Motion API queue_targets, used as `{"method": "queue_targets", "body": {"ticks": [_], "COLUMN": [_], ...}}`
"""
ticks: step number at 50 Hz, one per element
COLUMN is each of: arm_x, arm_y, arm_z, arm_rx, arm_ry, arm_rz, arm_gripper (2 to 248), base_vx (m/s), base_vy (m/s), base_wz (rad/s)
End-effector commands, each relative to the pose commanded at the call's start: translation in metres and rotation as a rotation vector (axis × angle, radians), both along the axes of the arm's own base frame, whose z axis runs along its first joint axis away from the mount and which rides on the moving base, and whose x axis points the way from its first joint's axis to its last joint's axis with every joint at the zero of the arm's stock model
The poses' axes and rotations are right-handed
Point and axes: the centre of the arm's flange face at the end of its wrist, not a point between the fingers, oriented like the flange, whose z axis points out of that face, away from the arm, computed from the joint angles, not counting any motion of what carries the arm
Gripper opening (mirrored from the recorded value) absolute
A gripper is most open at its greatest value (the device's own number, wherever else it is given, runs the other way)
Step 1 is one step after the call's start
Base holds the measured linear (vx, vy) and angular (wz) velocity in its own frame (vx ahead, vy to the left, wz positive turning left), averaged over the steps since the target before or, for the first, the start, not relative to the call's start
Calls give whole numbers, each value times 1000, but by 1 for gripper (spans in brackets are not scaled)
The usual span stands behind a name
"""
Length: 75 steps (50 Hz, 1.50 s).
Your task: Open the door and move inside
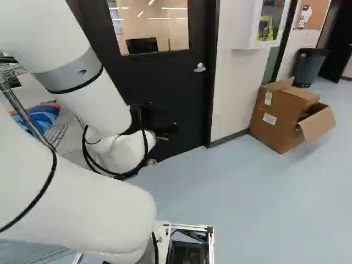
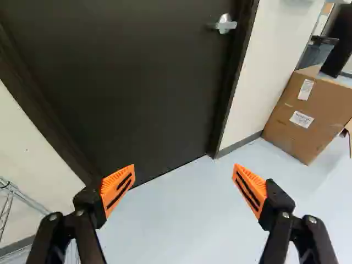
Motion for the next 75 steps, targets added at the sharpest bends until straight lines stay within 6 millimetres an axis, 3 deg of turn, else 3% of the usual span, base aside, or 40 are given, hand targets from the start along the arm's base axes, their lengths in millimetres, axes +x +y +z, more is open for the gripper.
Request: {"method": "queue_targets", "body": {"ticks": [23, 75], "arm_x": [0, 0], "arm_y": [0, 0], "arm_z": [0, 0], "arm_rx": [0, 0], "arm_ry": [0, 0], "arm_rz": [0, 0], "arm_gripper": [247, 247], "base_vx": [95, 148], "base_vy": [-32, -85], "base_wz": [4, 0]}}
